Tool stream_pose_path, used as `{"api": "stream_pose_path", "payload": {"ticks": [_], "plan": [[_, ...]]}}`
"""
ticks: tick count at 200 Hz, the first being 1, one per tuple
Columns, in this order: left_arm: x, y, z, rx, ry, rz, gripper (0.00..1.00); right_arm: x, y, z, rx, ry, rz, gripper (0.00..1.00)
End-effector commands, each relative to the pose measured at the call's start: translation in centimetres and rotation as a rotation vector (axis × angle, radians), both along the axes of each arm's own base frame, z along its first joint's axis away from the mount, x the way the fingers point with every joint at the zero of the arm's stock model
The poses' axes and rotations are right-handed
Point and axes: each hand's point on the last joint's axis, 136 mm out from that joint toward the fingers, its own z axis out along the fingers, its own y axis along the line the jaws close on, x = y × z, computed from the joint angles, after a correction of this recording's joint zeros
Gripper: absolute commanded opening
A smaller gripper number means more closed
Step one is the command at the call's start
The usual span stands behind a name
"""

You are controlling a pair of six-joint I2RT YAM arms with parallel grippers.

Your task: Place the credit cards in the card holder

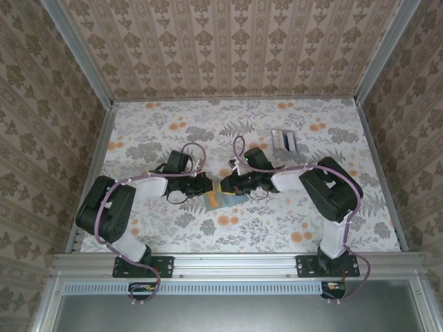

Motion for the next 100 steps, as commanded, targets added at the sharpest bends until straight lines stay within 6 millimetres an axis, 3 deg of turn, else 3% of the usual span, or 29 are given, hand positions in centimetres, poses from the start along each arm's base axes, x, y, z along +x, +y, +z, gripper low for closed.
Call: {"api": "stream_pose_path", "payload": {"ticks": [1, 53, 100], "plan": [[0.6, -0.1, 0.0, -0.004, 0.002, 0.016, 0.06, -0.3, -0.5, -1.3, -0.035, 0.024, -0.002, 0.22], [0.4, 0.0, 0.0, -0.007, 0.002, 0.016, 0.06, 0.0, -1.2, -2.1, -0.108, 0.023, -0.025, 0.15], [0.2, 0.3, 0.5, -0.008, -0.006, 0.016, 0.1, 0.3, -2.3, -2.9, -0.194, 0.022, -0.061, 0.02]]}}
